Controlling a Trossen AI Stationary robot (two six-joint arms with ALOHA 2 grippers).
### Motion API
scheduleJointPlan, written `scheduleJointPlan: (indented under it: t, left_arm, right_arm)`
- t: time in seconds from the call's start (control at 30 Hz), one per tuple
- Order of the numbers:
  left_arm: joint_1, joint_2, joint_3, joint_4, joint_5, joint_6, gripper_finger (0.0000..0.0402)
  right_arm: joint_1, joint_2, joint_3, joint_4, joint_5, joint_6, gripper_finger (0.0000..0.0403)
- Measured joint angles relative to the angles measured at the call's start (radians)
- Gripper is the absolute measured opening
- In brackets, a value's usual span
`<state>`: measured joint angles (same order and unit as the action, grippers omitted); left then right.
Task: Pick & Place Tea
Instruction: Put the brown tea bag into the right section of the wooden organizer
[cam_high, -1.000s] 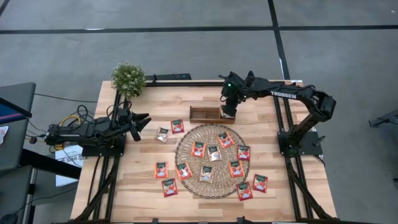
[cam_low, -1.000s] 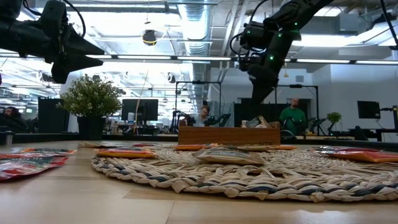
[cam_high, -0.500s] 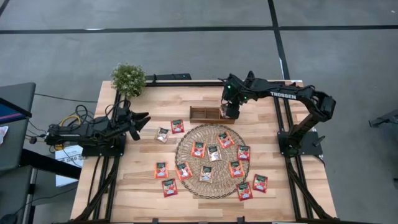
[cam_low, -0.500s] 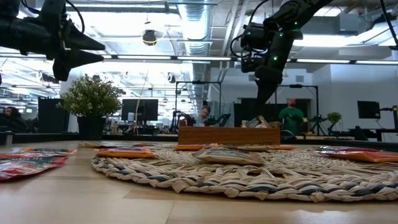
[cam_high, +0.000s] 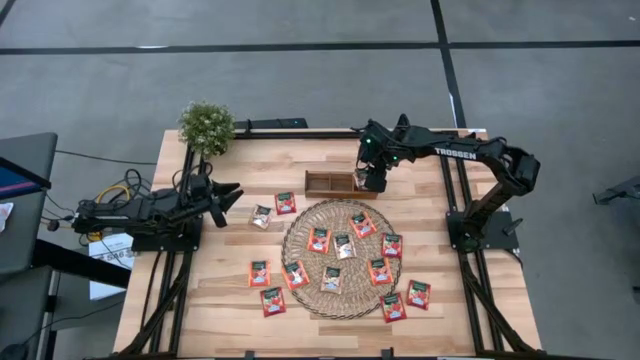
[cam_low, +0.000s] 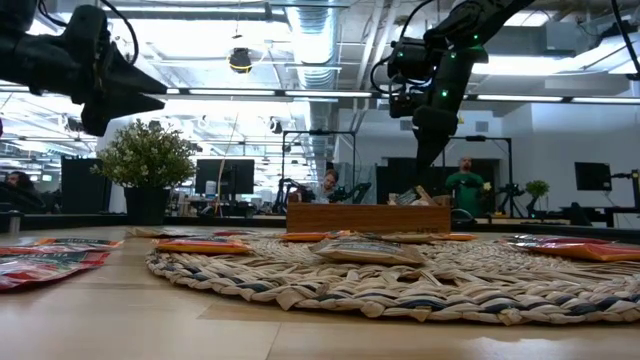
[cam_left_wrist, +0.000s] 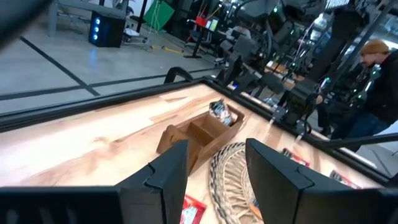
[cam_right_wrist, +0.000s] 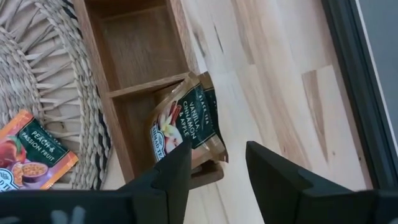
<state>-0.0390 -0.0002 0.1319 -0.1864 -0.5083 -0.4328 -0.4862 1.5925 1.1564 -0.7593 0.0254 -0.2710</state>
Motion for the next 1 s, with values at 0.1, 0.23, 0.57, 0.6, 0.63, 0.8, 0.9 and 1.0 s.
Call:
scheduleJointPlan:
  t: [0.1,0.23,0.57,0.6,0.63,0.8,0.9,1.0]
  left_arm:
    - [0.000,0.000,0.000,-0.007,0.000,0.000,0.0151]
    - [0.000,0.000,0.000,-0.007,0.000,0.034,0.0151]
    - [0.000,0.000,0.000,-0.007,0.000,0.066,0.0151]
    - [0.000,0.000,0.000,-0.007,0.000,0.065,0.0151]
    - [0.000,0.000,0.000,-0.007,0.000,0.065,0.0151]
    - [0.000,0.000,0.000,-0.007,0.000,0.064,0.0151]
    - [0.000,0.000,0.000,-0.007,0.000,0.063,0.0151]
    - [0.000,0.000,0.000,-0.007,0.000,0.063,0.0151]
  right_arm:
    - [-0.002,0.000,0.000,0.000,0.000,0.001,0.0149]
    - [-0.009,0.014,0.001,0.008,0.003,0.009,0.0154]
    - [-0.005,0.098,0.000,0.009,0.003,0.045,0.0155]
    - [-0.005,0.098,0.000,0.010,0.003,0.057,0.0155]
    - [-0.005,0.098,0.000,0.012,0.003,0.065,0.0155]
    - [-0.005,0.088,0.009,0.006,0.003,0.072,0.0144]
    - [-0.005,0.088,0.024,0.000,0.002,0.071,0.0132]
    - [-0.005,0.088,0.030,0.000,0.002,0.071,0.0119]
